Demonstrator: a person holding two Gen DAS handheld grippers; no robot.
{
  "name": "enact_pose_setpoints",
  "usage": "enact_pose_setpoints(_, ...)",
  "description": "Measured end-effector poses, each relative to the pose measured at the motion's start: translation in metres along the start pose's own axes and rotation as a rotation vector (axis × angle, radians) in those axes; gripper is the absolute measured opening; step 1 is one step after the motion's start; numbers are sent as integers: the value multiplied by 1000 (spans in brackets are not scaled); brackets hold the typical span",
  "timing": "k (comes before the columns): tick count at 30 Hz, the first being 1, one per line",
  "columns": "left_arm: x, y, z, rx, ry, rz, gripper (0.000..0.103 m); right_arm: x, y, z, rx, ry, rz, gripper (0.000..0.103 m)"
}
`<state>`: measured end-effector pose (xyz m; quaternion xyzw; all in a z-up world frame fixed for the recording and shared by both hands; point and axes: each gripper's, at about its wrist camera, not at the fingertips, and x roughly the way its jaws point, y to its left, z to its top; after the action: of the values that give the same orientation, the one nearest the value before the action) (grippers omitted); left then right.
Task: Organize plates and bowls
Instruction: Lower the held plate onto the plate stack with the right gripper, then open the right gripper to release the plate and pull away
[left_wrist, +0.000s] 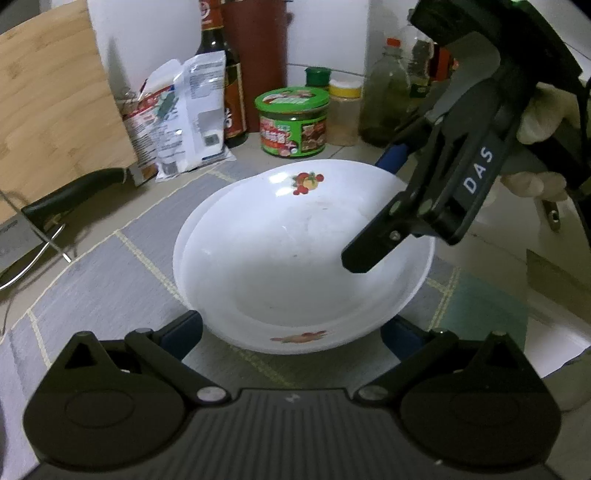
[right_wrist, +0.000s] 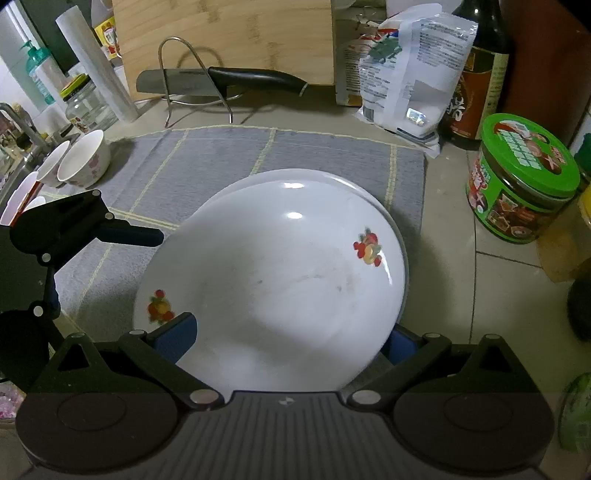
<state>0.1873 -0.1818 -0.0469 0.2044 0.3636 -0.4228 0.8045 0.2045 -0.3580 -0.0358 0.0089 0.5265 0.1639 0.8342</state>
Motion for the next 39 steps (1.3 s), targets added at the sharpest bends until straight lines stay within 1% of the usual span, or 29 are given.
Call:
enact_pose_setpoints(12, 2, -1, 0, 17, 2, 16, 102, -3, 4, -4, -11, 14, -19, 103)
enact_pose_setpoints(17, -2, -1, -2, 8, -12, 32, 102, -1, 6, -7, -28, 33, -67, 103)
enact_pose_setpoints(23, -15, 4, -4, -35, -69, 59, 102, -10, 12, -8, -80, -18, -96, 103)
enact_pose_setpoints(26, -21, 4, -7, -61, -93, 83, 102, -13, 15, -8, -85, -59, -81, 103)
enact_pose_setpoints(30, -30, 6, -12, -119, -120, 108, 102, -13, 20, -5, -90, -110, -68, 103)
enact_pose_setpoints(33, -39, 6, -16, -160, -145, 147, 102, -12, 28, -2, -115, -143, -77, 103)
enact_pose_setpoints(39, -55, 6, -25, -264, -191, 220, 102, -11, 47, 3, -187, -193, -50, 103)
